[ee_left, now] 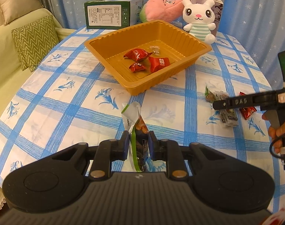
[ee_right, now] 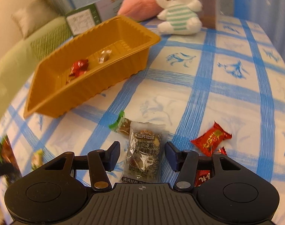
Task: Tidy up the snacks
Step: 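Grasp the clear printed nut packet with the right tool while the left tool holds the green bag, then carry the green bag and nut packet over the orange tray with both tools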
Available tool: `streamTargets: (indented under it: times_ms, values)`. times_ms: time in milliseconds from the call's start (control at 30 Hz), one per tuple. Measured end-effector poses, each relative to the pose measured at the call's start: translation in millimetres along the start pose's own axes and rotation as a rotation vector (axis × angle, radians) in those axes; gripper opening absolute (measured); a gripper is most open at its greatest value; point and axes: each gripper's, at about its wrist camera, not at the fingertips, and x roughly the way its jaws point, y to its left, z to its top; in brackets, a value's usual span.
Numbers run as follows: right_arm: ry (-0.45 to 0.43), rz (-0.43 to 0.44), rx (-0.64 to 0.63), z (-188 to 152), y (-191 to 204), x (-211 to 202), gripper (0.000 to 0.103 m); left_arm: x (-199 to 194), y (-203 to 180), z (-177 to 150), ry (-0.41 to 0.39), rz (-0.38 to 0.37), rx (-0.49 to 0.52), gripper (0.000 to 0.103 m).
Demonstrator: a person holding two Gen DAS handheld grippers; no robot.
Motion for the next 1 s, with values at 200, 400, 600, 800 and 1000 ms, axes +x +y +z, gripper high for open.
streamTargets:
  times_ms: [200, 400, 600, 800, 1000]
  values:
    - [-0.009, -0.044, -0.112, -8.6, 11.1, 2.0, 0.04, 2.8, 0.0, 3.0, 0.009, -0.005, -0.002, 0.019]
    - [0.011, -0.011, -0.106, -8.5, 6.5, -3.0, 0.037, 3.1, -4.1, 6.9, 0.008, -0.019, 0.006, 0.019]
    - [-0.006, 0.017, -0.092, -5.0, 3.5, -23.1, 0.037, -0.7, -7.3, 15.4, -0.003, -0.033, 0.01, 0.019]
    - [-0.027, 0.038, -0.11, 8.0, 7.8, -43.4, 0.037, -6.2, -10.5, 31.2, -0.039, -0.051, 0.019, 0.019]
    - [-0.064, 0.067, -0.108, 24.6, 12.2, -56.0, 0.037, -8.9, -13.5, 49.4, -0.076, -0.063, 0.032, 0.019]
